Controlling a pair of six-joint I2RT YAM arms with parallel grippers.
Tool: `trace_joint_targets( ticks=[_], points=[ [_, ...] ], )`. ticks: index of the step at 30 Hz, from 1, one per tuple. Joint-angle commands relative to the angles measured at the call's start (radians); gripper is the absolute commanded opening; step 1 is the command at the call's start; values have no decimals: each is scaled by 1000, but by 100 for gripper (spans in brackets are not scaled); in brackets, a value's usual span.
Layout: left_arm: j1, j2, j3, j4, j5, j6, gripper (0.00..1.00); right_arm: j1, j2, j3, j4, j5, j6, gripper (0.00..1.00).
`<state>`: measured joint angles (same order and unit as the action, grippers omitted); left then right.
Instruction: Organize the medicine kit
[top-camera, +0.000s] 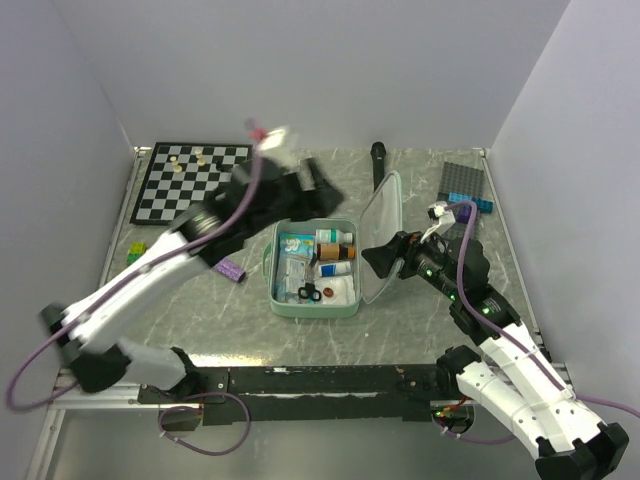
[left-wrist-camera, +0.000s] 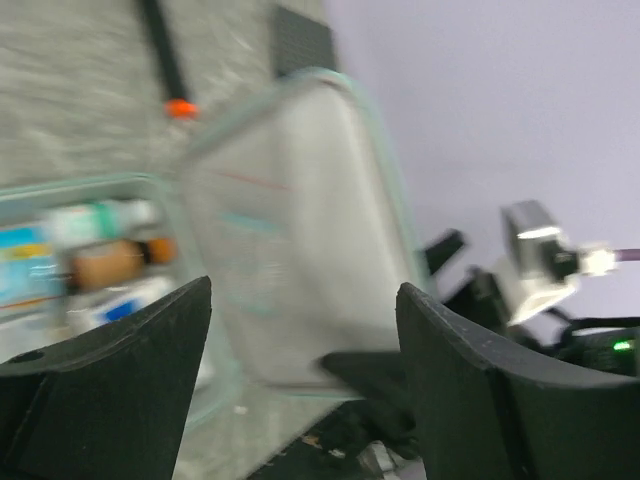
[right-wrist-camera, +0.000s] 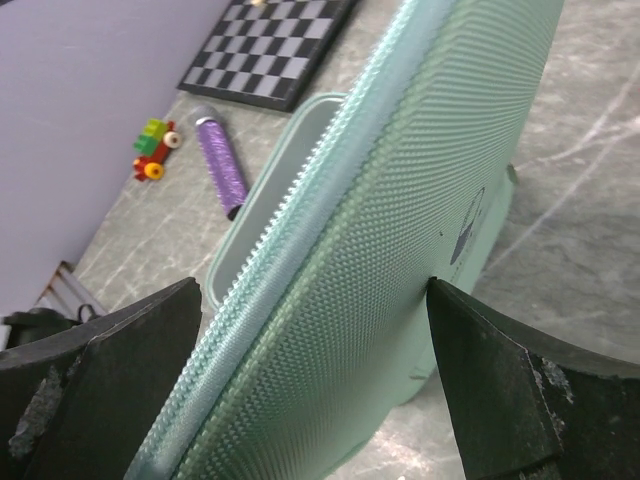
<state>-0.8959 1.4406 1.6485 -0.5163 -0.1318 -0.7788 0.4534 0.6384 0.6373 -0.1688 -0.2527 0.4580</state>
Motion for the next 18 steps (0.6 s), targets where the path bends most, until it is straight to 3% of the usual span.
trace_joint_targets(
  ticks=[1, 4, 8, 10, 12, 15, 18],
  points=[
    [155, -309, -315, 16, -170, 46, 79, 1, 9, 70, -32, 52, -15, 100],
    [253, -500, -510, 19, -183, 32, 80, 1, 46, 105, -44, 73, -13, 100],
    [273, -655, -645, 25, -241, -19, 80, 5, 127, 134, 17, 5, 33, 99],
    [273, -697, -673, 27, -256, -36, 78, 33, 184, 154, 81, -103, 39, 99],
    [275, -715, -684, 30, -270, -40, 78, 137, 281, 247, 39, -160, -22, 100],
    [278, -706, -659, 24, -282, -24, 79, 354, 366, 401, -138, 28, -165, 100],
    [285, -671, -609, 13, -281, -2, 81, 367, 272, 333, -71, 49, -165, 100]
  ],
)
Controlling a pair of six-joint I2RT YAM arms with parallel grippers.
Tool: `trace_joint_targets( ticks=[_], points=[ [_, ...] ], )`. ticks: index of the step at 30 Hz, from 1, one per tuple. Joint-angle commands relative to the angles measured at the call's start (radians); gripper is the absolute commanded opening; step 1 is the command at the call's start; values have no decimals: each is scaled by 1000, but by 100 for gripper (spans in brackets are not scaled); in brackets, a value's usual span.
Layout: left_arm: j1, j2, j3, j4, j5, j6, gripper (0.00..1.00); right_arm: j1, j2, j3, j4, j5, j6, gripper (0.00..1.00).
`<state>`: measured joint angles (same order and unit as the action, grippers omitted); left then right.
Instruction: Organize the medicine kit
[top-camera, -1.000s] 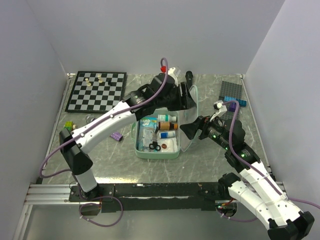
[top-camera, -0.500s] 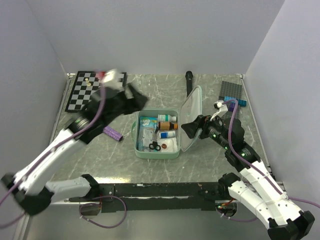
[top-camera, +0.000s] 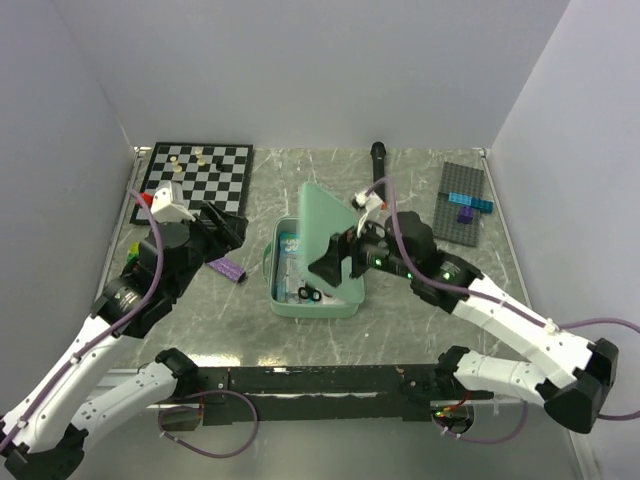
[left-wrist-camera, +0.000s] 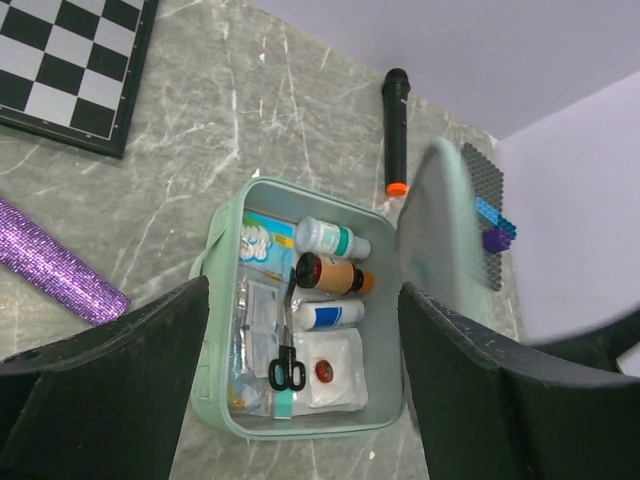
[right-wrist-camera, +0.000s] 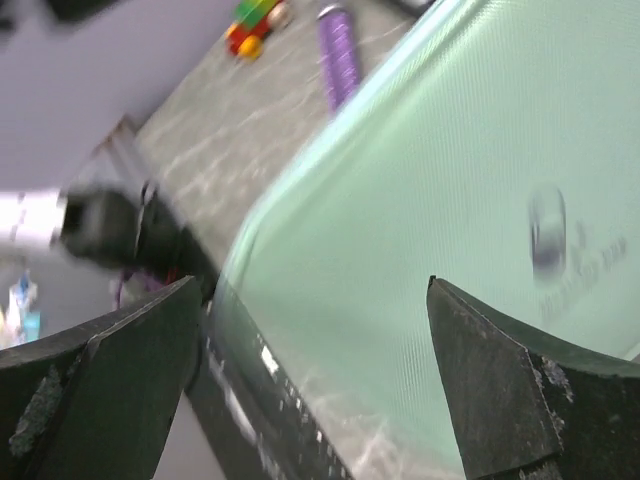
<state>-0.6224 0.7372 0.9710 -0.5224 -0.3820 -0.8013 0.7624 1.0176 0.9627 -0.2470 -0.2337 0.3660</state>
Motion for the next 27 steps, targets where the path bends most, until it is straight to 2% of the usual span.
trace_joint_targets(
  ticks=[1, 6, 9, 11, 14, 19, 24, 27],
  points=[
    [15, 47, 86, 24, -20, 27, 81, 58, -138, -7, 2, 46, -75, 100],
    [49, 114, 130, 87, 63, 53, 83, 42, -273, -148, 6, 233, -21, 100],
    [84, 178, 135, 99, 144, 37, 83, -27, -254, -205, -24, 318, 69, 100],
    [98, 234, 100, 110, 201, 16, 82, -109, -191, -211, -49, 254, 114, 100],
    [107, 281, 22, 122, 276, -33, 81, -224, -128, -257, 43, 116, 165, 100],
    [107, 233, -135, 173, 356, -88, 75, -319, -2, -262, 224, 105, 224, 100],
    [69, 108, -215, 165, 417, 19, 64, -380, 221, -154, 360, 86, 234, 100],
    [-49, 74, -207, 141, 453, 91, 57, -417, 398, -46, 410, 22, 226, 100]
  ],
)
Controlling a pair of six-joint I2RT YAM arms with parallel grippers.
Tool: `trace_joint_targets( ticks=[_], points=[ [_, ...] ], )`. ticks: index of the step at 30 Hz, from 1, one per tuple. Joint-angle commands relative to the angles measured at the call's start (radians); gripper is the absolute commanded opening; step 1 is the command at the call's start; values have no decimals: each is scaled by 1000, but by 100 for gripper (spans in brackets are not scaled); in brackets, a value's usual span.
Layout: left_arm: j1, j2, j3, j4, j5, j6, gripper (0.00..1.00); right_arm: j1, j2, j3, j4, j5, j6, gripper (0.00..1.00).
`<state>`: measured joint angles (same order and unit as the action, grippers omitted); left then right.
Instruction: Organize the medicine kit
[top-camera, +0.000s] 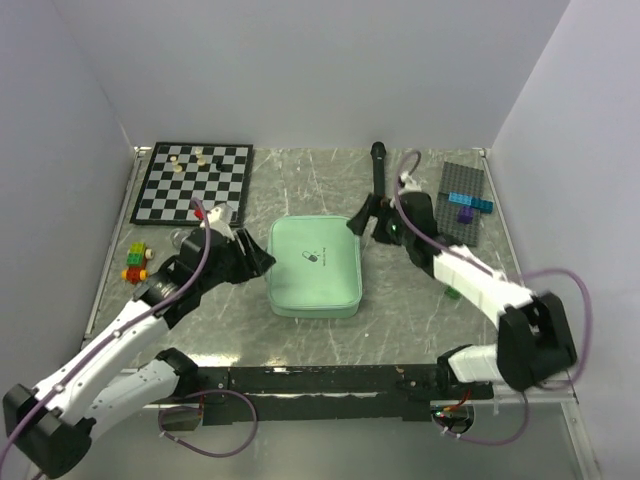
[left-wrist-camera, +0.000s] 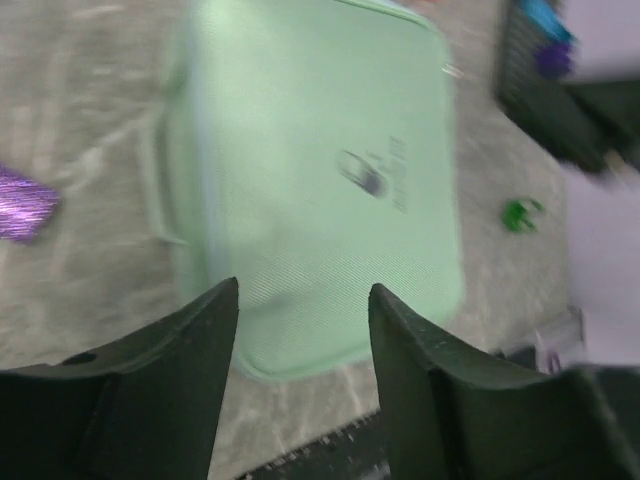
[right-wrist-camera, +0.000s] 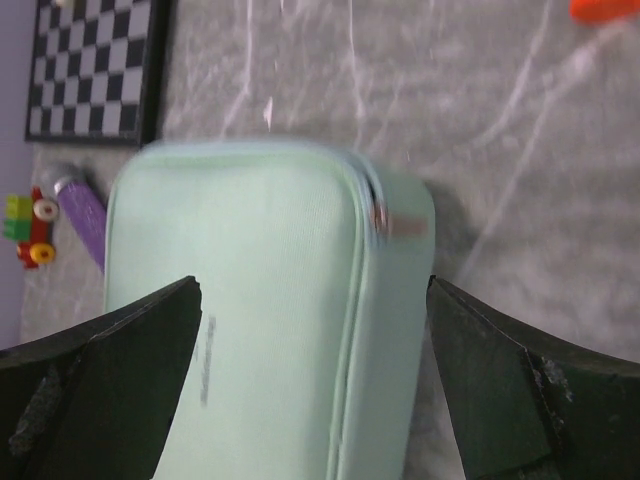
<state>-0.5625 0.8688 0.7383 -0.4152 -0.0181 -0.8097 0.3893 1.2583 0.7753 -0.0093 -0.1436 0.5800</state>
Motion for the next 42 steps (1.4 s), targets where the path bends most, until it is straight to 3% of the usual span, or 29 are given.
trace_joint_targets(
  ticks=[1, 7, 12, 16, 23, 26, 31, 36, 42],
  points=[
    [-163, -53, 35, 17, 93, 121, 55, -55, 208, 189, 175, -98, 6, 100],
    [-336, 56, 39, -13, 226, 227, 52, -92, 499, 479, 117, -263, -8, 99],
    [-356, 140, 55, -37, 303, 279, 46, -93, 659, 639, 112, -414, 6, 99],
    [-366, 223, 70, -68, 351, 314, 34, -93, 748, 709, 94, -491, 14, 99],
    [-410, 364, 26, -5, 385, 314, 30, -87, 771, 662, 132, -579, 11, 100],
    [-410, 410, 21, 6, 311, 290, 26, -78, 768, 645, 101, -587, -25, 100],
    [-399, 452, 24, 10, 63, 195, 20, -70, 751, 556, 135, -614, -23, 100],
    [-265, 437, -19, 38, -31, 110, 22, -70, 713, 455, 186, -649, -11, 99],
    [-139, 447, 41, 64, -46, 144, 23, -70, 572, 245, 265, -631, -23, 99]
  ],
)
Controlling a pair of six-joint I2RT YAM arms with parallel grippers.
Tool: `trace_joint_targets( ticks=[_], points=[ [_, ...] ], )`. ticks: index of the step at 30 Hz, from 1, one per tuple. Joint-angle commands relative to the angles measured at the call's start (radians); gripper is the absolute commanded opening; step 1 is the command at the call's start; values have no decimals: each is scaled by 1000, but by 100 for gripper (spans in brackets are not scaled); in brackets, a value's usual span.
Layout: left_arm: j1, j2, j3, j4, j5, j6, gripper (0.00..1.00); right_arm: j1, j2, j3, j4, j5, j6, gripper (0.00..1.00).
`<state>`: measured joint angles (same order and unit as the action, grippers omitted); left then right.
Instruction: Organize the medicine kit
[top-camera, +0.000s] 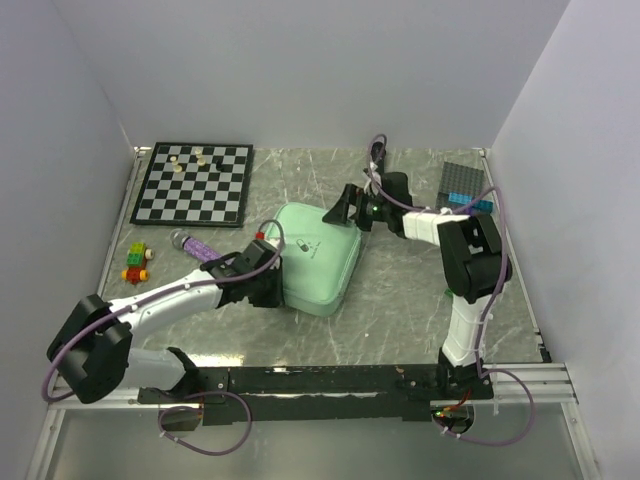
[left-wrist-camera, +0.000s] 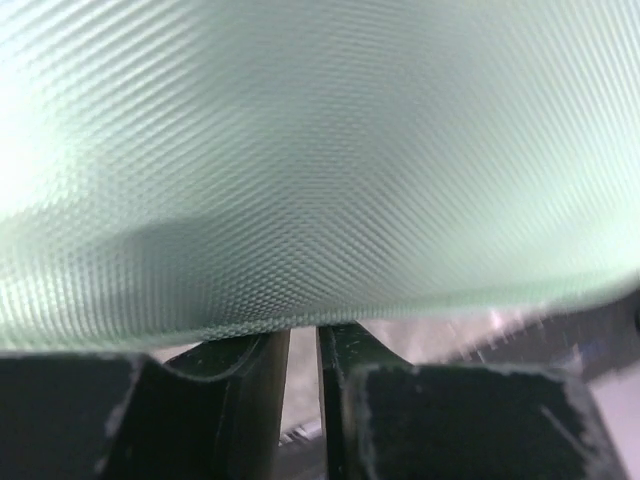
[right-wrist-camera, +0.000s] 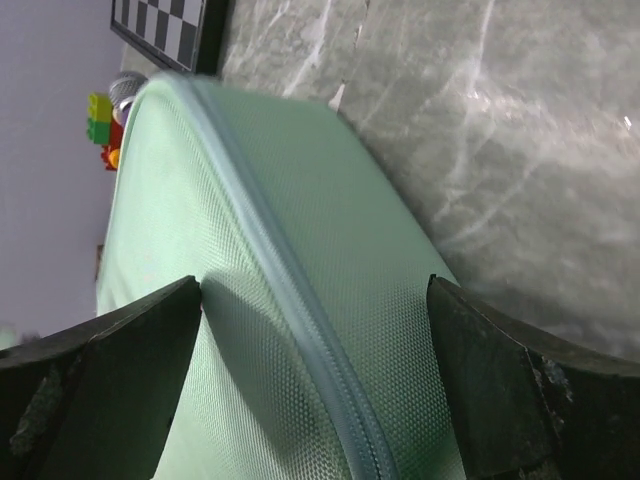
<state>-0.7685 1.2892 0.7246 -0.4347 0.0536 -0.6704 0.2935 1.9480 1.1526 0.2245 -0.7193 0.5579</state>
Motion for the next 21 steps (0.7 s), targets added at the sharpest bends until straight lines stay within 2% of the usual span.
trace_joint_targets(
  ticks=[1, 6, 13, 17, 18, 21],
  points=[
    [84, 44, 74, 80, -123, 12, 23, 26, -148, -167, 50, -49, 3, 99],
    [169, 145, 189, 90, -92, 69, 24, 36, -291, -345, 110, -2, 36, 98],
    [233, 356, 383, 79, -49, 132, 24, 101, -512, -502, -5, 171, 20, 98],
    [248, 433, 466, 77, -51, 100, 24, 188, -622, -537, -85, 297, 19, 98],
    [251, 446, 485, 71, -117, 71, 24, 205, -636, -533, -109, 329, 17, 99],
    [278, 431, 498, 59, -187, -13, 26, 216, -681, -518, -201, 409, 23, 100]
  ],
)
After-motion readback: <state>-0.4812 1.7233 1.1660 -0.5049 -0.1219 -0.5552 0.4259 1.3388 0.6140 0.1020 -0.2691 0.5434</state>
